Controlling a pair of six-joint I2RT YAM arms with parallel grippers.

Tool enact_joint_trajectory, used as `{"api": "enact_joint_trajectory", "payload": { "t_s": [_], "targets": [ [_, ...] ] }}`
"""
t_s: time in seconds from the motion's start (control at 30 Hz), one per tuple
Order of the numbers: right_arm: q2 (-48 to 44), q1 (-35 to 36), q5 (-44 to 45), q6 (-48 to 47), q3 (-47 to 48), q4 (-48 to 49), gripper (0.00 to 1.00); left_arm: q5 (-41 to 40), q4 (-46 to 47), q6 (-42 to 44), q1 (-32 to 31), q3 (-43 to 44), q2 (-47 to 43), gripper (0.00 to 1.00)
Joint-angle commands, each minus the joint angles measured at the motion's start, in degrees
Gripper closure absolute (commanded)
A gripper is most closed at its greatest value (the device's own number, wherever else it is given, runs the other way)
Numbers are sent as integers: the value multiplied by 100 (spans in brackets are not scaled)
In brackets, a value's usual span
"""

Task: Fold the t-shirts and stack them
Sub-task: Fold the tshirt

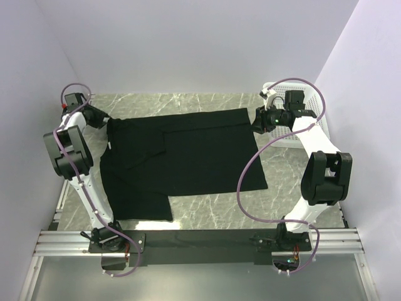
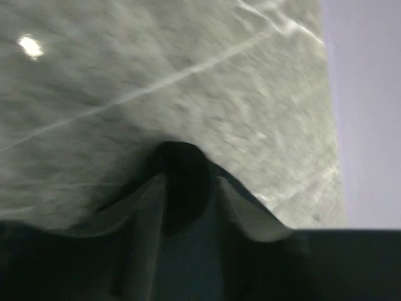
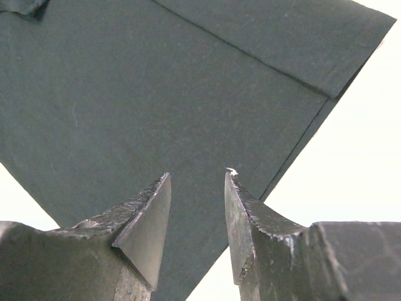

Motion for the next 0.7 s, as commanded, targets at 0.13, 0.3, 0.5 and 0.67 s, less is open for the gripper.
{"api": "enact_joint_trajectory", "payload": {
  "t_s": [0.13,0.3,0.5,0.67],
  "targets": [
    [-5,35,-41,-18,281,67,53,-925,-94,293,225,-302,-737,57],
    [-13,26,-68,8,273,85,53,-257,-242,794,296,39,-412,55],
    [-5,35,-50,8,273,85,53,288,-357,847,331,146,-8,59],
    [13,35,-33,17,325,67,53,596,-585,1031,322,295,300,61]
  ]
}}
